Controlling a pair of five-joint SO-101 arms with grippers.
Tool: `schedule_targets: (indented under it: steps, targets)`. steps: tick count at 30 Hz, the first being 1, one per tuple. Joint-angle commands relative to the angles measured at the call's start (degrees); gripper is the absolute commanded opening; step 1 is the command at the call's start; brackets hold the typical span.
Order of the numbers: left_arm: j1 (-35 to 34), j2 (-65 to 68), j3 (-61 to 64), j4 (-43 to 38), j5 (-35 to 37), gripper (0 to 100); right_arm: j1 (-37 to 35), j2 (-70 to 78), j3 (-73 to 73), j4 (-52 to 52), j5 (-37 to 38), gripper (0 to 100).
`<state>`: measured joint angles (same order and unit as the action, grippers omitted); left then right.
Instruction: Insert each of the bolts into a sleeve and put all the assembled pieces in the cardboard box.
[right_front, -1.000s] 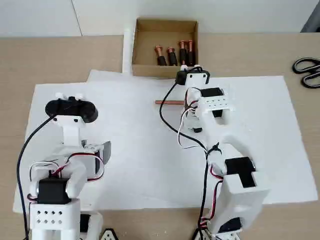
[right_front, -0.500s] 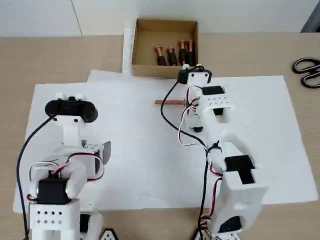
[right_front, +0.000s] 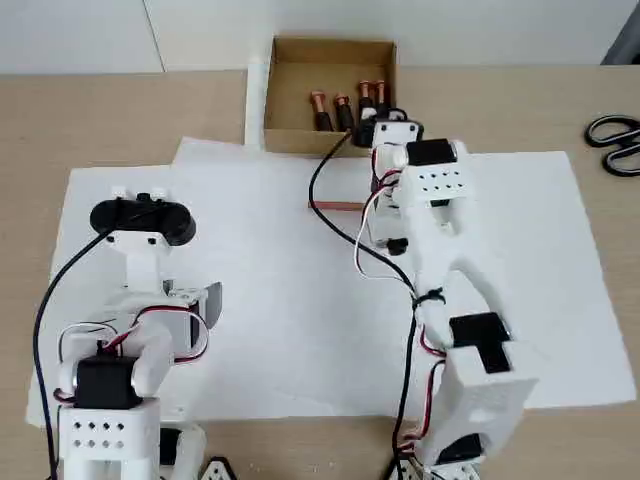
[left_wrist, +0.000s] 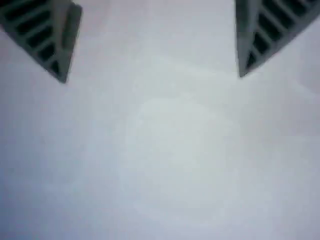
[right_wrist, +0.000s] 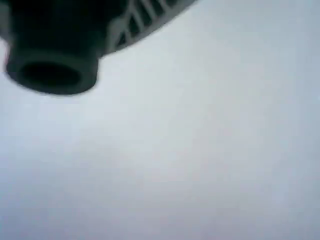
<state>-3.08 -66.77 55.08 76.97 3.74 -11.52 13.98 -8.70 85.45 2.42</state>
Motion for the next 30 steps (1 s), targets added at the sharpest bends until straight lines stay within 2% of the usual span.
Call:
schedule_targets:
  steps: [1,6,10,19,25,30]
  targets:
    - [0.09,-0.09,-2.77,-0.18,0.09,21,0.13,-9.27,-3.69,2.33,2.11,0.4]
    - [0.44,0.0,-7.78,0.0,-6.07,21,1.71,-17.27,-3.69,4.97,3.87,0.4]
    - [4.22,4.92,-11.74,-0.18,-9.32,21,6.9,-22.64,-3.69,5.76,4.57,0.4]
    - [11.96,36.57,-35.12,-3.08,-9.76,21,19.56,-27.74,-3.6,8.92,4.57,0.4]
    - [19.6,58.02,-52.35,-2.73,-19.69,21,24.48,-27.91,-3.34,10.59,4.57,0.4]
    - [22.33,74.37,-63.6,-2.99,-29.89,21,27.91,-27.91,-3.34,10.59,4.57,0.4]
